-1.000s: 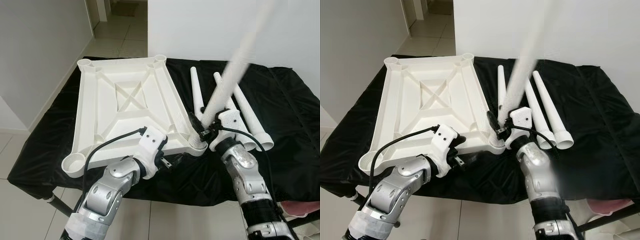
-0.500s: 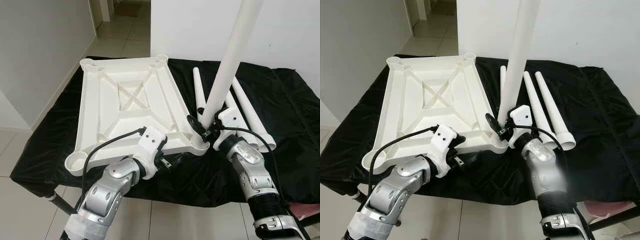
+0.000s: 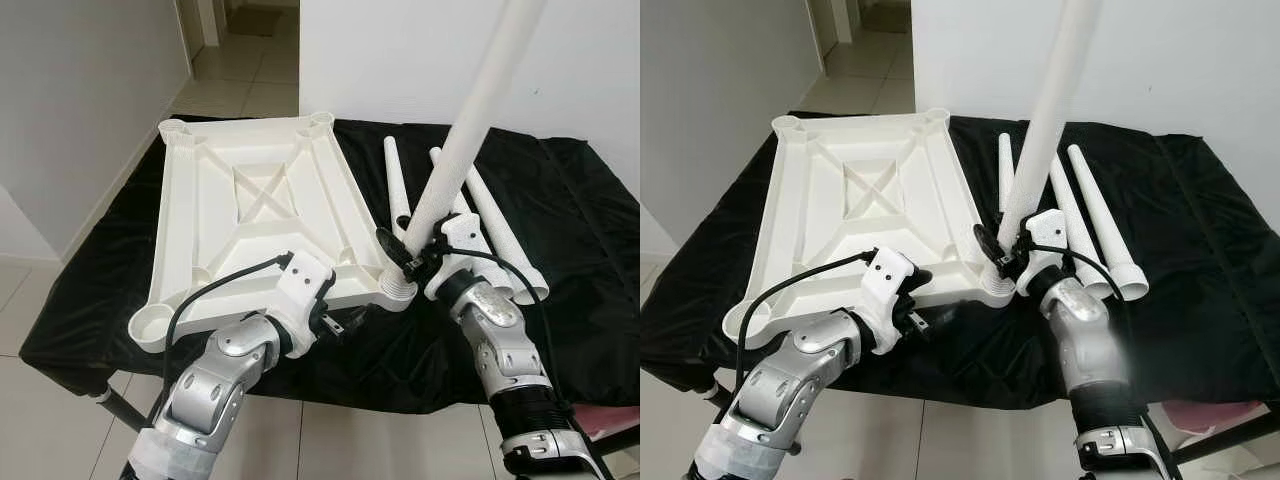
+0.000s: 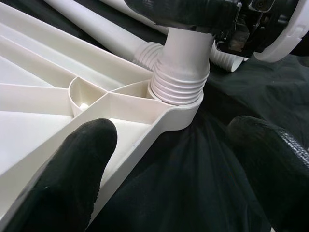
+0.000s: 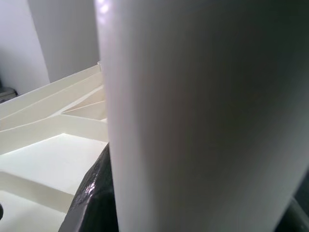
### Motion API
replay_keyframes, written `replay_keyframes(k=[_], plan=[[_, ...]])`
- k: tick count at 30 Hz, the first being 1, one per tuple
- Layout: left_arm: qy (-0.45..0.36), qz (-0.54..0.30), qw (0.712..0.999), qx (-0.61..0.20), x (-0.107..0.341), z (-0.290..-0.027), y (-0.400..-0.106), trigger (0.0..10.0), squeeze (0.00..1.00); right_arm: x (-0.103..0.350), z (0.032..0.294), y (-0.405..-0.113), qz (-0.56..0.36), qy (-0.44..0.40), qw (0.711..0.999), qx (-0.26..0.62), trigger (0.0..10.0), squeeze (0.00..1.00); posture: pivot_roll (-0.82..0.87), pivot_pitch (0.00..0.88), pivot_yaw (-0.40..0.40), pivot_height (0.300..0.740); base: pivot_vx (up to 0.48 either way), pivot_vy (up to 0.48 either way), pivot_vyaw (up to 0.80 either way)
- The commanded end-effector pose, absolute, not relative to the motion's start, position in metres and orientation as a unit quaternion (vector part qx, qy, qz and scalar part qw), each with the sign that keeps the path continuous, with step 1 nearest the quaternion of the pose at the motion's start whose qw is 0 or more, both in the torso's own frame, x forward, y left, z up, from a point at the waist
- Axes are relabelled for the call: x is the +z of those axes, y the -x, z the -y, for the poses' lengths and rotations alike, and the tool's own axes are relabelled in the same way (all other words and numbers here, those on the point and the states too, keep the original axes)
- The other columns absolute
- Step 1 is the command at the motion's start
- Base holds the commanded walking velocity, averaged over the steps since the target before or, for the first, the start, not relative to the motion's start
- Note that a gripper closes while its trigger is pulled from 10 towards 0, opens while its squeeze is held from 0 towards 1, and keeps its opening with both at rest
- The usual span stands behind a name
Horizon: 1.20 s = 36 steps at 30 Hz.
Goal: Building children table
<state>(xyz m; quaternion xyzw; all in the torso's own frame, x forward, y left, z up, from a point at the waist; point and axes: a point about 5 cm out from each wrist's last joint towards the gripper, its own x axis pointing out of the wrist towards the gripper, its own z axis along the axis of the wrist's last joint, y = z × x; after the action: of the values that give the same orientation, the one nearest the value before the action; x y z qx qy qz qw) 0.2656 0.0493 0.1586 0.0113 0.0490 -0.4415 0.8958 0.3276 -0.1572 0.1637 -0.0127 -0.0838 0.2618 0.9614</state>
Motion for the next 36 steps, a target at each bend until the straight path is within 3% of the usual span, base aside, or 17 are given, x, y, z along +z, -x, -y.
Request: replay_keyframes(k=[1,12,27,36], plan=[[-0.015,-0.060,0.904,-0.423,0.155,-0.051,-0.266,10.0,0.00,0.136,0.155,-0.324,0.016,-0.012,0.965,0.262,10.0,0.00,-0.04,0.066,0.002,0.740,0.000,0.000,0.00],[-0.008,-0.057,0.905,-0.422,0.156,-0.050,-0.267,10.0,0.00,0.149,0.143,-0.316,0.058,-0.003,0.971,0.233,10.0,0.00,-0.05,0.068,-0.005,0.740,0.000,0.000,0.00],[-0.005,-0.051,0.904,-0.424,0.158,-0.050,-0.271,10.0,0.00,0.211,0.148,-0.316,0.143,0.017,0.962,0.233,10.0,0.00,-0.07,0.062,-0.007,0.740,0.000,0.000,0.00],[0.004,-0.040,0.904,-0.426,0.163,-0.049,-0.274,10.0,0.00,0.201,0.142,-0.309,0.136,0.018,0.964,0.227,10.0,0.00,-0.08,0.055,-0.007,0.740,0.000,0.000,0.00]])
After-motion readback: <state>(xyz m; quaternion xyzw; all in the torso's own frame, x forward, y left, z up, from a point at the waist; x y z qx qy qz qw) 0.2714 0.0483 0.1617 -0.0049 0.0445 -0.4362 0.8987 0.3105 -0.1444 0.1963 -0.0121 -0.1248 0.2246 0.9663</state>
